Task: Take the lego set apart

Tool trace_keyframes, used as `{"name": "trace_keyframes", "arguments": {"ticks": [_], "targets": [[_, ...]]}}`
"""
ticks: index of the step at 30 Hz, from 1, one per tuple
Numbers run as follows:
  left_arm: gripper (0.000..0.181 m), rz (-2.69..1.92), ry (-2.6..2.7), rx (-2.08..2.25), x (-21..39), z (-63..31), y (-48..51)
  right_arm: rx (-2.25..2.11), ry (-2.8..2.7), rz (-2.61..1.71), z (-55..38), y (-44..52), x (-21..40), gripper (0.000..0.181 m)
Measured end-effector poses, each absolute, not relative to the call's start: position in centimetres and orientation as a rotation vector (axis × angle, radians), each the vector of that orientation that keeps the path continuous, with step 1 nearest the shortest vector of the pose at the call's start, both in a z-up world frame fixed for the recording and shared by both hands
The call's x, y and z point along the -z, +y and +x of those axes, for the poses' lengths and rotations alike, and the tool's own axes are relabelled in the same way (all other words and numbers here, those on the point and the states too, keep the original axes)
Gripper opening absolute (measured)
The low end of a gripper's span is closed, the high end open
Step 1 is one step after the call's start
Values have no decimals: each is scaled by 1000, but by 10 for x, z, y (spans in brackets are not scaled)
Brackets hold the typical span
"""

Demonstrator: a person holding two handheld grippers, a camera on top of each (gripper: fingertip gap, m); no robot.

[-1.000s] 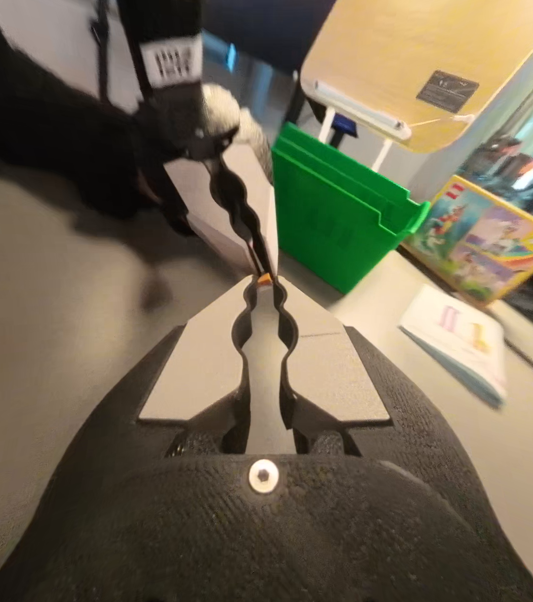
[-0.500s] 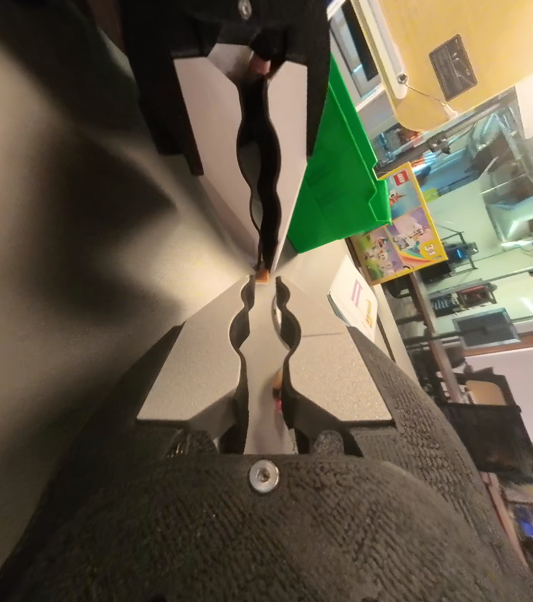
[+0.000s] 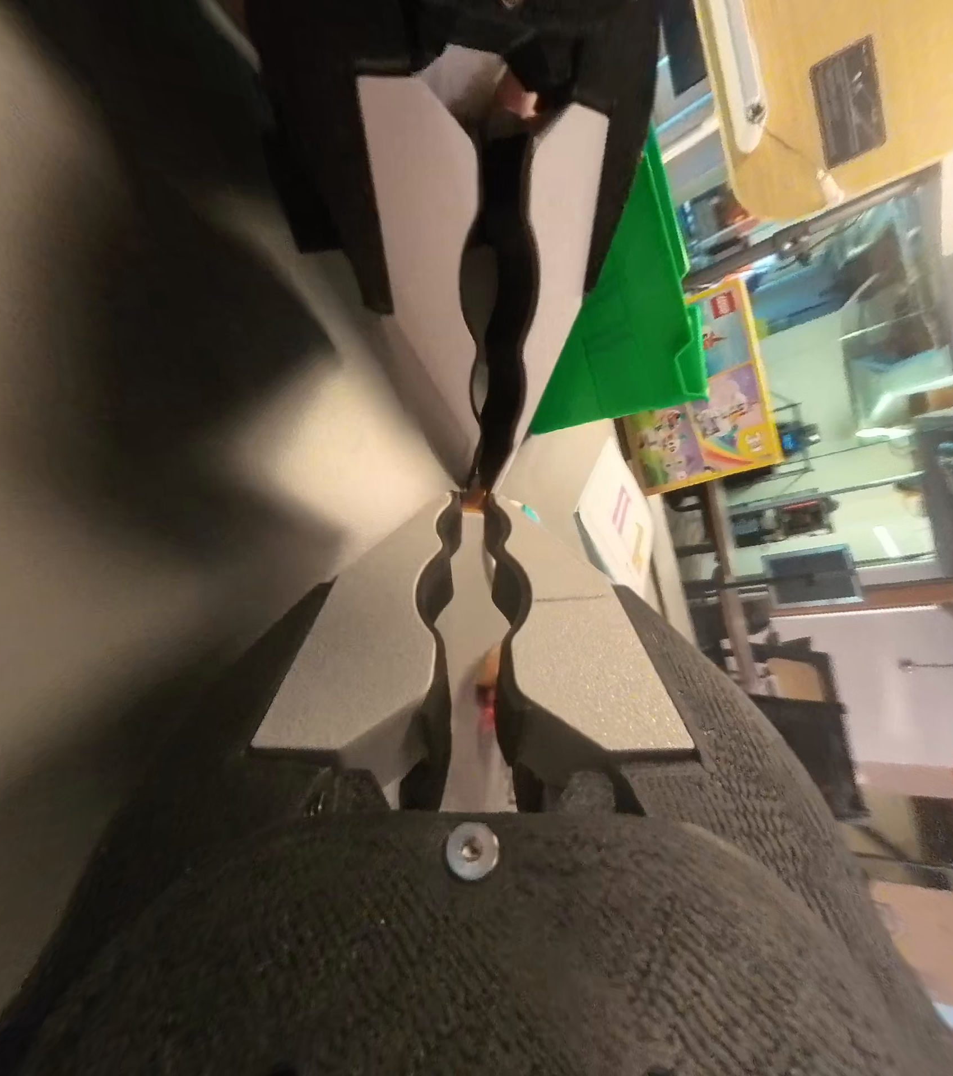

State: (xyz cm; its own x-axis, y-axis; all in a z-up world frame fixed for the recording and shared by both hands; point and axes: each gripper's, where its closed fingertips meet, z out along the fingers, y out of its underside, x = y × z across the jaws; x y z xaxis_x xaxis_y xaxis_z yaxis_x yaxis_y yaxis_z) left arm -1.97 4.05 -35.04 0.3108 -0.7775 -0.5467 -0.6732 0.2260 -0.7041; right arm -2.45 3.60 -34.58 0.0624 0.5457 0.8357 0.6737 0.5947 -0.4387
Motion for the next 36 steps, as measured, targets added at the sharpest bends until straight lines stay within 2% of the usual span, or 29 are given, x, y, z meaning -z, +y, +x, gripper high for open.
{"name": "trace_keyframes", "arguments": {"ticks": [5, 8, 11, 15, 19, 22, 30, 36], "targets": [[0, -1449, 1408, 71, 349, -16, 40, 305, -1626, -840, -22, 31, 342, 4], [0, -1556, 1415, -134, 371, -51, 67, 171, -1520, -713, -33, 3, 314, 5], [0, -1587, 1265, 97, 348, -45, 63, 209, -1500, -732, -27, 16, 315, 6], [0, -1521, 1269, 239, 347, -27, 48, -73, -1359, -915, -14, 29, 298, 6], [0, -1486, 1140, 658, 317, -16, 29, -88, -1347, -907, -14, 29, 296, 6], [14, -1467, 1029, 974, 295, -18, 19, -77, -1358, -866, -17, 23, 294, 6], [9, -1442, 1089, 961, 300, -12, 12, -151, -1376, -837, -20, 14, 293, 6], [7, -1474, 1000, 1184, 290, -16, 10, -95, -1413, -797, -22, 11, 297, 6]]}}
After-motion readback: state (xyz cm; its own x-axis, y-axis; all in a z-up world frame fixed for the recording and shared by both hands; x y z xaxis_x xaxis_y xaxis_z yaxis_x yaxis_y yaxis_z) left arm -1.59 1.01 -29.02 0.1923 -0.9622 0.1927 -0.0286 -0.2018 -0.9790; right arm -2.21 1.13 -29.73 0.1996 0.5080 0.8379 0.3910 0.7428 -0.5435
